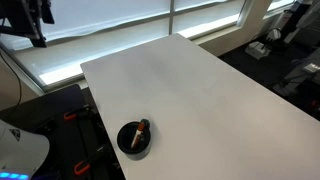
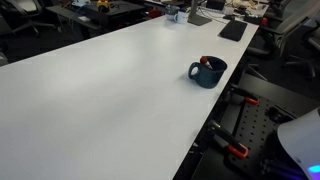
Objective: Remove the red marker from the mug.
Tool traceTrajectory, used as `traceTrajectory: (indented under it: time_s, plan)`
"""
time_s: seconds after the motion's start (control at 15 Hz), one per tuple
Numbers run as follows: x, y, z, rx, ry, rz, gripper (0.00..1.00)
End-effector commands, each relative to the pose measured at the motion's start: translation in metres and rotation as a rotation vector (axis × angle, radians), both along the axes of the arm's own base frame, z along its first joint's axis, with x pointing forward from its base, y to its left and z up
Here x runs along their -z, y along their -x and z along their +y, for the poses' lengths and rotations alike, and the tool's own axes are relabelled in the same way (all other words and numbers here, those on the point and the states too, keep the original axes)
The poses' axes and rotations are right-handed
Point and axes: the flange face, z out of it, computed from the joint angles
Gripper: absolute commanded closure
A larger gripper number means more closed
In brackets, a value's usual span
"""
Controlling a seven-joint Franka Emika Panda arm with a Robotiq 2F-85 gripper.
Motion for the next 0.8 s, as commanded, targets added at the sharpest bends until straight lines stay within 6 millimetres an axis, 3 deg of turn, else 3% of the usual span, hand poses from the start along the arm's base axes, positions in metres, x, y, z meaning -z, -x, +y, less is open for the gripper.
traceTrajectory:
  time_s: [0.0,0.4,0.73]
  plan:
    - [0.0,0.0,0.0,0.0,0.0,0.001,0.0]
    - [0.002,-0.001,-0.001,-0.004,0.003,-0.009,0.0]
    - [0.015,-0.015,-0.023,-0.056,0.091,-0.066,0.0]
